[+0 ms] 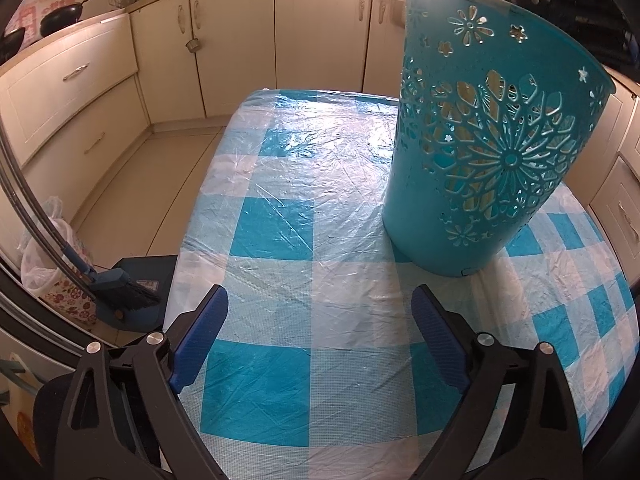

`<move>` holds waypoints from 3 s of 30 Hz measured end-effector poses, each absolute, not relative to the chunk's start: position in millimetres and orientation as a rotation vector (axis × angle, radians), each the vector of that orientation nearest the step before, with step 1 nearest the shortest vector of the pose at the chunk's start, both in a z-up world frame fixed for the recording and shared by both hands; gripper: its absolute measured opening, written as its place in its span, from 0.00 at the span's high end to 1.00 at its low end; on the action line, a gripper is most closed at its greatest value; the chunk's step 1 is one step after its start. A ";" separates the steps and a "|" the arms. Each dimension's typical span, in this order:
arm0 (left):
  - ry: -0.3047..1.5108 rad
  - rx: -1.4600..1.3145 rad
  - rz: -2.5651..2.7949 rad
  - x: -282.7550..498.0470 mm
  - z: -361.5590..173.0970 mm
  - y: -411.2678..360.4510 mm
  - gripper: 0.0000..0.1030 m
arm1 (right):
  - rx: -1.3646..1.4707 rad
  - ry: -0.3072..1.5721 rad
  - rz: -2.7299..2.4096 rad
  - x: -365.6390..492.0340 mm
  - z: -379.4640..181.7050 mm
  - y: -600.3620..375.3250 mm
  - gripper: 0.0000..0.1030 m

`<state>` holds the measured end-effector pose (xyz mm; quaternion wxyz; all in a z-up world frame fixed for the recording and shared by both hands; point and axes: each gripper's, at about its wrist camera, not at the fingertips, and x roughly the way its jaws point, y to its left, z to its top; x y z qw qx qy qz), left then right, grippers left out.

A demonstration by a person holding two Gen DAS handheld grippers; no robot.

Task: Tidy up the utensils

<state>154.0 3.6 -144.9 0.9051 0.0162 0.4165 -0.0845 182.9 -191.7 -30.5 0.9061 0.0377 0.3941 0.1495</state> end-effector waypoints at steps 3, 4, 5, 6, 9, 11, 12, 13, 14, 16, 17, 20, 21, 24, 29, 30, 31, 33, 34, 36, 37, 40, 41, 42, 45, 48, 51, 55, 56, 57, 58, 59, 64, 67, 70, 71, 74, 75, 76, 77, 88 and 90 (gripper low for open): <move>0.879 0.024 -0.149 152.8 -139.5 8.0 0.13 | 0.106 0.782 0.275 166.0 -21.4 -193.7 0.61; 0.884 0.009 -0.143 151.0 -135.4 11.3 0.13 | 0.101 0.756 0.260 155.5 -14.4 -192.6 0.54; 0.884 -0.012 -0.140 148.2 -130.5 14.9 0.13 | 0.089 0.736 0.249 144.3 -8.2 -189.9 0.46; 0.881 -0.030 -0.135 144.5 -125.1 18.2 0.13 | 0.081 0.727 0.245 138.2 -2.1 -187.8 0.44; 0.864 -0.068 -0.119 126.4 -99.9 26.5 0.08 | 0.067 0.695 0.210 106.9 15.9 -183.4 0.26; 0.850 -0.060 -0.119 114.9 -82.1 27.3 0.07 | 0.070 0.675 0.183 85.5 27.7 -182.9 0.16; 0.841 -0.058 -0.123 108.9 -72.0 28.2 0.07 | 0.073 0.664 0.168 71.3 35.0 -183.2 0.12; 0.833 -0.059 -0.127 101.5 -60.5 29.6 0.07 | 0.077 0.654 0.151 58.3 41.8 -183.7 0.10; 0.826 -0.062 -0.130 93.8 -49.8 30.5 0.07 | 0.081 0.644 0.139 48.9 46.4 -183.8 0.09; 0.810 -0.068 -0.124 80.3 -30.5 32.6 0.07 | 0.089 0.614 0.107 23.8 61.0 -183.9 0.07; 0.802 -0.070 -0.114 71.8 -19.0 33.7 0.07 | 0.091 0.601 0.089 9.7 69.5 -183.3 0.07; 0.788 -0.090 -0.102 52.5 7.5 40.0 0.07 | 0.097 0.570 0.060 -19.3 86.9 -180.5 0.07; 0.777 -0.097 -0.110 42.8 17.6 41.3 0.07 | 0.095 0.560 0.061 -26.8 92.0 -179.5 0.07; 0.747 -0.093 -0.160 21.1 41.7 44.9 0.07 | 0.100 0.515 0.062 -56.2 108.7 -174.8 0.07; 0.689 -0.075 -0.197 -22.0 69.4 49.6 0.07 | 0.113 0.453 0.063 -96.0 123.4 -164.6 0.07; 0.675 -0.077 -0.177 -32.4 74.4 51.8 0.07 | 0.107 0.447 0.064 -103.7 124.0 -161.4 0.07; 0.664 -0.078 -0.162 -39.8 77.7 53.4 0.07 | 0.105 0.445 0.060 -110.8 123.7 -158.5 0.07; 0.625 -0.078 -0.137 -60.2 86.5 56.1 0.07 | 0.105 0.450 0.071 -121.4 121.6 -154.2 0.07; 0.613 -0.078 -0.139 -67.2 89.9 56.9 0.07 | 0.108 0.455 0.071 -127.5 120.9 -153.1 0.07; 0.615 -0.089 -0.178 -81.7 94.5 57.9 0.07 | 0.108 0.459 0.071 -135.6 119.1 -151.7 0.07; 0.622 -0.094 -0.188 -86.9 95.3 58.3 0.07 | 0.111 0.458 0.070 -139.8 118.5 -152.1 0.07; 0.681 -0.081 -0.181 -94.2 94.4 58.4 0.07 | 0.133 0.457 0.063 -153.0 117.2 -156.0 0.07; 0.695 -0.078 -0.189 -94.1 92.3 57.8 0.07 | 0.146 0.463 0.065 -155.2 115.7 -157.8 0.07; 0.709 -0.073 -0.194 -94.3 90.9 57.1 0.07 | 0.153 0.468 0.066 -157.6 115.2 -158.2 0.07; 0.715 -0.043 -0.192 -98.6 93.1 56.0 0.07 | 0.167 0.490 0.067 -161.2 110.3 -160.5 0.07; 0.681 0.009 -0.139 -103.2 96.7 53.8 0.07 | 0.183 0.511 0.067 -164.7 105.9 -159.1 0.07; 0.682 0.054 -0.105 -104.0 98.3 50.7 0.07 | 0.181 0.523 0.069 -166.7 103.7 -155.9 0.07; 0.668 0.046 -0.111 -107.7 101.1 53.1 0.07 | 0.167 0.511 0.071 -170.6 105.3 -151.9 0.07; 0.660 0.049 -0.108 -109.2 102.4 53.2 0.07 | 0.164 0.508 0.071 -171.2 105.5 -151.3 0.07; 0.654 0.051 -0.106 -109.8 103.6 53.3 0.07 | 0.160 0.506 0.069 -171.5 105.9 -150.5 0.07; 0.650 0.053 -0.101 -110.2 104.4 52.4 0.07 | 0.158 0.506 0.068 -171.6 105.9 -149.7 0.07; 0.646 0.054 -0.095 -110.6 104.7 52.4 0.07 | 0.157 0.507 0.069 -171.3 105.9 -149.3 0.07; 0.657 0.049 -0.101 -111.8 103.3 49.0 0.07 | 0.134 0.499 0.074 -174.6 107.9 -143.9 0.07; 0.645 0.064 -0.107 -116.5 105.1 44.3 0.07 | 0.122 0.484 0.073 -179.1 110.6 -142.0 0.07; 0.633 0.071 -0.112 -120.3 107.6 41.6 0.07 | 0.117 0.473 0.071 -181.6 113.1 -141.4 0.07; 0.631 0.070 -0.113 -121.3 108.2 41.1 0.07 | 0.117 0.470 0.071 -182.4 113.9 -141.5 0.07; 0.619 0.064 -0.114 -124.6 111.5 42.1 0.07 | 0.112 0.461 0.069 -183.9 115.6 -140.4 0.07; 0.615 0.062 -0.116 -126.4 112.4 42.6 0.07 | 0.110 0.457 0.068 -184.8 116.2 -139.7 0.07; 0.612 0.061 -0.116 -127.8 112.9 42.4 0.07 | 0.106 0.451 0.067 -185.9 117.0 -139.0 0.07; 0.610 0.059 -0.117 -128.6 113.6 42.3 0.07 | 0.102 0.446 0.066 -187.1 117.9 -138.7 0.07; 0.593 0.060 -0.128 -136.0 119.7 40.7 0.07 | 0.093 0.423 0.067 -193.9 121.3 -138.3 0.07; 0.590 0.059 -0.128 -136.9 120.5 40.1 0.07 | 0.095 0.422 0.068 -194.2 121.3 -138.7 0.07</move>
